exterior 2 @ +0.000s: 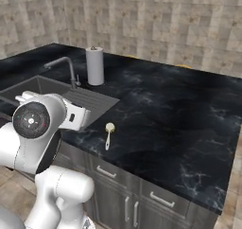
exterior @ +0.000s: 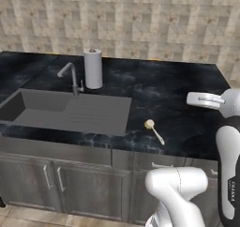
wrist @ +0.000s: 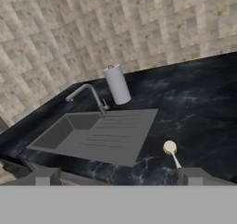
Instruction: Grab the spray bottle from the cabinet, then place it next to the cutting board for sanitizing. Then grab the dish brush from the countertop next to the sink and place it next to the cutting board.
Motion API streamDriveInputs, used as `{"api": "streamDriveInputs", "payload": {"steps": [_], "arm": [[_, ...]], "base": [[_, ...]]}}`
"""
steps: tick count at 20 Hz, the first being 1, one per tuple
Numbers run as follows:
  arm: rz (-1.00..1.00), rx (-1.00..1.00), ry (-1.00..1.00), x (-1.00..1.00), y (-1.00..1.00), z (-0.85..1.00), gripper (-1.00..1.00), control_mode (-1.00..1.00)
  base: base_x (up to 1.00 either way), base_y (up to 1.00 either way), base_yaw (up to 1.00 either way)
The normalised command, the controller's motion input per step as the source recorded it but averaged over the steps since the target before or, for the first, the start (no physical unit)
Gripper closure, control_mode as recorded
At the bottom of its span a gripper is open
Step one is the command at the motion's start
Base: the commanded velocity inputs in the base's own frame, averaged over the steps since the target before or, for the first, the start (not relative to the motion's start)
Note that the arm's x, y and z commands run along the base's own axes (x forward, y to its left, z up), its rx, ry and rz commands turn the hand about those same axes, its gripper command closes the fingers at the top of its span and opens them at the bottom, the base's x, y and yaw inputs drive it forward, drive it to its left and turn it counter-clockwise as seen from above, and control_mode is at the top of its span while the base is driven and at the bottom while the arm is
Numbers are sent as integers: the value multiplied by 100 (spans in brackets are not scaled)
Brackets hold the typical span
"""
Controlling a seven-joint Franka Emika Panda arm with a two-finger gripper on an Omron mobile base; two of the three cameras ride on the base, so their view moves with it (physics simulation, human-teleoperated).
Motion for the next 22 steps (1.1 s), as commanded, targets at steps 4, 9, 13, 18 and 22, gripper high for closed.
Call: {"api": "streamDriveInputs", "payload": {"steps": [4,9,13,18,22], "arm": [[0,0,0,0,0,0,-100,100],[0,0,0,0,0,0,-100,100],[0,0,0,0,0,0,-100,100],[-1,0,2,2,4,-3,-100,-100],[-1,-8,34,60,38,-30,-100,-100]], "base": [[3,7,-5],[44,6,-16],[24,0,-12],[2,6,-2],[0,0,0]]}}
